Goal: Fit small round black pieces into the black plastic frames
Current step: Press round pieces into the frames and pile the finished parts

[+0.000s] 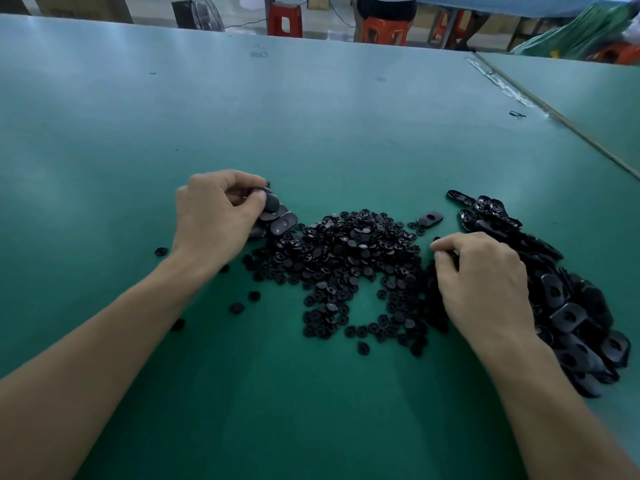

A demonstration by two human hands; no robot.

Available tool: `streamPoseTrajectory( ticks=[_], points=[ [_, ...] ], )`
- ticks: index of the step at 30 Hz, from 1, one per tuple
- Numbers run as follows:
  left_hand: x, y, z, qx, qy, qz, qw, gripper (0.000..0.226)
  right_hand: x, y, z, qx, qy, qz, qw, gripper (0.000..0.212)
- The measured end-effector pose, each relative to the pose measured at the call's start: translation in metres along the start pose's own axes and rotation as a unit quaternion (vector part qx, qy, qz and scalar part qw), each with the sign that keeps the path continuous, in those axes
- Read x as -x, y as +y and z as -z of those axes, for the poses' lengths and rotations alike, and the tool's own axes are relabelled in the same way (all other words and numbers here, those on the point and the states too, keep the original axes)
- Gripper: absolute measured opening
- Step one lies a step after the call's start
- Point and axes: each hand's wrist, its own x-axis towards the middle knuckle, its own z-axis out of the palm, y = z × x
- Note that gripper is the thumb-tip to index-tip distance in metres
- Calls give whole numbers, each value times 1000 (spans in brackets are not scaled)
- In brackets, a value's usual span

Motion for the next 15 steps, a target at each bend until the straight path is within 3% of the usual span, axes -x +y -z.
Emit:
streamPoseTrajectory(
  ticks=[7,11,13,15],
  points=[
    [6,-2,-1,-147,33,-59,987,15,0,2,-2,-61,62,-7,996,26],
    [18,17,-7,-122,37,-105,986,7,1,-1,-2,-142,111,19,983,25],
    [31,32,-13,-77,8,-139,987,8,2,-5,-3,-233,79,37,969,27],
    [48,44,-22,9,-66,-117,991,5,4,-11,-3,-349,17,47,936,34]
  ],
)
